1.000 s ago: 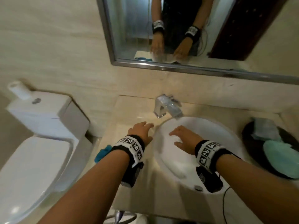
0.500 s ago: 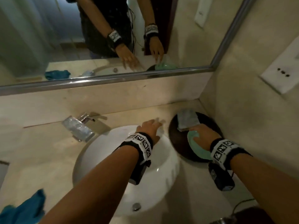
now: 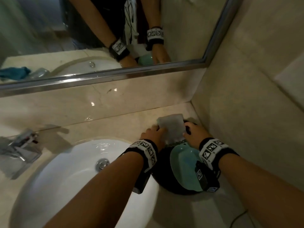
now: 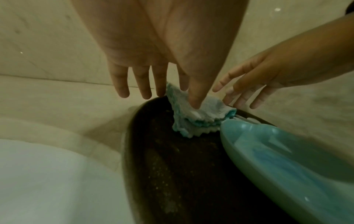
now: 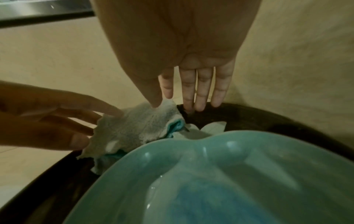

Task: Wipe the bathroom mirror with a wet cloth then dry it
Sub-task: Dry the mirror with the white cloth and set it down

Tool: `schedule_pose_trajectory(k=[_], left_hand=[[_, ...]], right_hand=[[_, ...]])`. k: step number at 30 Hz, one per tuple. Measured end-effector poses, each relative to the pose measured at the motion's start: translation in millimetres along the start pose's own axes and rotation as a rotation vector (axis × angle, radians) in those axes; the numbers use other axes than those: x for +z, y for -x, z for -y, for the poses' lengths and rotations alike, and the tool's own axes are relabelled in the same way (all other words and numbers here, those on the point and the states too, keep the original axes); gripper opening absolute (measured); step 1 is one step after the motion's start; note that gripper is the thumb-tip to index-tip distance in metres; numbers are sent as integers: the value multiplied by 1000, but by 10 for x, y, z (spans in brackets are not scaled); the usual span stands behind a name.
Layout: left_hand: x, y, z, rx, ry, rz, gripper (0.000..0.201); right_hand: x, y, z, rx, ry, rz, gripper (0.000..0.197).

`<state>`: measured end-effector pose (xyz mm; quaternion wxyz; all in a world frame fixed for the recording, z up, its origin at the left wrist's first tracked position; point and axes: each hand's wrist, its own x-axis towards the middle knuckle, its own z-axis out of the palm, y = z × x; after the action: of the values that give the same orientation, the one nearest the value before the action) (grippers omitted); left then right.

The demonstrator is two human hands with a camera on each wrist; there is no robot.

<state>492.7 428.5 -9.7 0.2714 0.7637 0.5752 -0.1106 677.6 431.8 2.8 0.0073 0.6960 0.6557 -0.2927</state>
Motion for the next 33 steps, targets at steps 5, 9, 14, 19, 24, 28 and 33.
schedule_pose_trajectory(k=[5, 9, 14, 19, 24, 28, 33], left_hand=[[0, -146, -40, -36, -45, -28, 52], [-77, -111, -39, -25, 57, -87, 45], [-293, 147, 47, -28, 292, -248, 33], [-640, 589, 243, 59, 461, -366, 41], [-968, 1215, 691, 91, 329, -432, 42], [-1169, 1800, 1108, 33, 194, -450, 39], [-1437, 2682, 1564, 141, 275, -470, 64]], right_hand=[[106, -124, -32, 32, -5, 22, 44], [97, -140, -13, -21, -73, -42, 44], [-69, -7, 198, -128, -93, -50, 52], [-308, 343, 579, -248, -127, -174, 32], [-411, 804, 1239, -339, -204, -230, 33], [-403, 1200, 1867, -406, -224, -200, 29], [-293, 1674, 2723, -545, -189, -286, 15]])
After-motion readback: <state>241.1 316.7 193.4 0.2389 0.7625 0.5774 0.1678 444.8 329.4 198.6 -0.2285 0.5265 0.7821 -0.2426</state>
